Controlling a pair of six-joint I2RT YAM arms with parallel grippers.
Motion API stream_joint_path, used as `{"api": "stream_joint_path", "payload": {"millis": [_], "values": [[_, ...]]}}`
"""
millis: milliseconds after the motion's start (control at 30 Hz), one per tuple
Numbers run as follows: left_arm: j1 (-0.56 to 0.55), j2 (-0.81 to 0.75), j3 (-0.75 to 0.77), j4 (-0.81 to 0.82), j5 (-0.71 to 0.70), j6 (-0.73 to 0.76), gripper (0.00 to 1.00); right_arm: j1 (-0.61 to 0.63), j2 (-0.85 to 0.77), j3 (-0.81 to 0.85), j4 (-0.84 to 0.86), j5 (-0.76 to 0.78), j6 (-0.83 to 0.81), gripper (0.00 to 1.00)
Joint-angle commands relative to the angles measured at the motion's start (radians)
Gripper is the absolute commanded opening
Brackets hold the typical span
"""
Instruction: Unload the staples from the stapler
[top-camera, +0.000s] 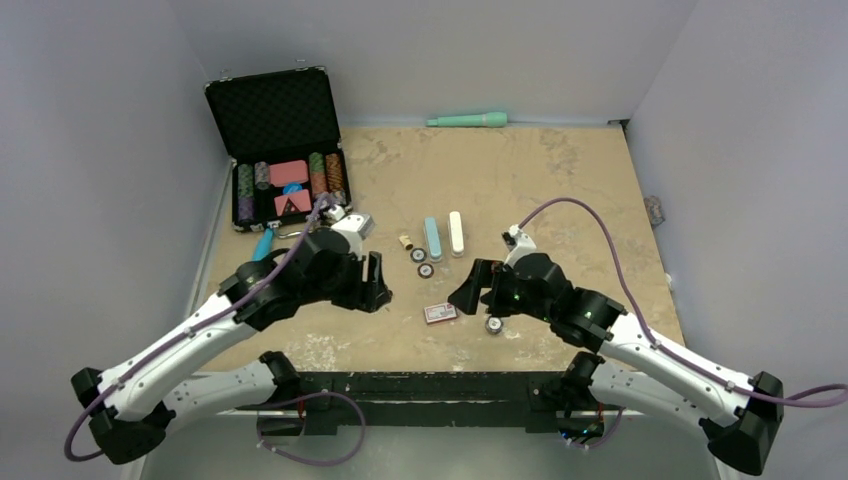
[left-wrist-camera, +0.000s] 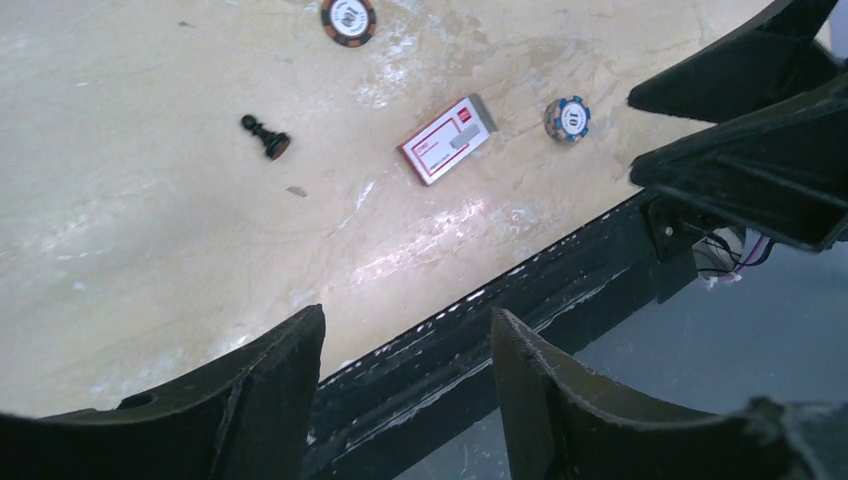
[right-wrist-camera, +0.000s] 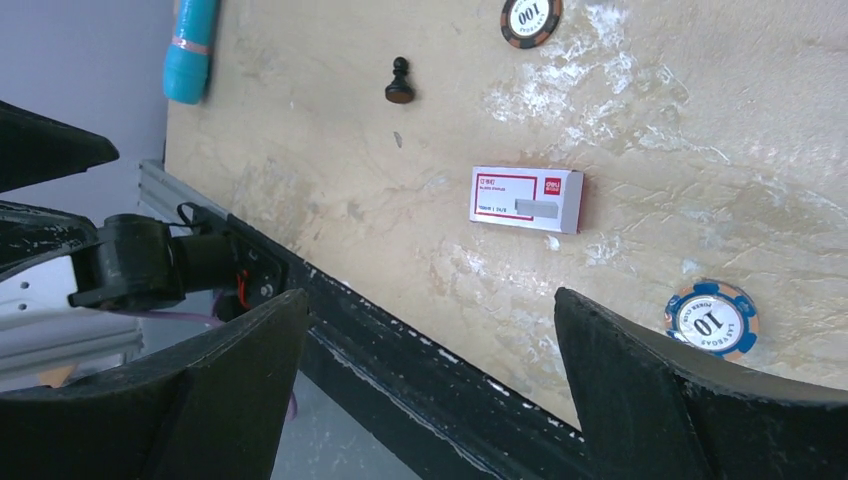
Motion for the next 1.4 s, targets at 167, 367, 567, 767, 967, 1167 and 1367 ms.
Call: {"api": "stream_joint_path", "payload": {"millis": [167,367,567,767,967,1167,1367], "values": [[0.04,-0.279,-0.009,-0.184,-0.128,0.157,0.71,0.004,-0.117,0.159,-0.104,0.097,-0.067,0.99],[0.042,-0.464,-0.087,-0.147,-0.211,0.163,0.87,0.004,-0.273,0.167,-0.04,0.14,-0.086,0.99],[0.042,-0.509,-0.082,-0.188,-0.283,0.181,0.96,0.004,-0.343,0.228,-0.059,0.234,-0.11,0.99],[0.042,-0.53,-0.089,-0.17,-0.286,0.191,0.97,0.004,-0.489,0.242,-0.008,0.289,-0.131,0.99],[0.042,-0.587,-0.099,-0.167,-0.318,0.193,0.99,0.004,-0.727,0.186,0.018,0.369,-0.174,0.99],[0.045,-0.65,-0.1,-0.18,-0.401,0.156,1.0,0.004,-0.856,0.214,-0.179,0.474,-0.061,0.99],[0.05,-0.65,-0.071,-0.285,-0.601,0.037,1.0,0.004,-0.907,0.211,-0.223,0.498,-0.022,0.99]]}}
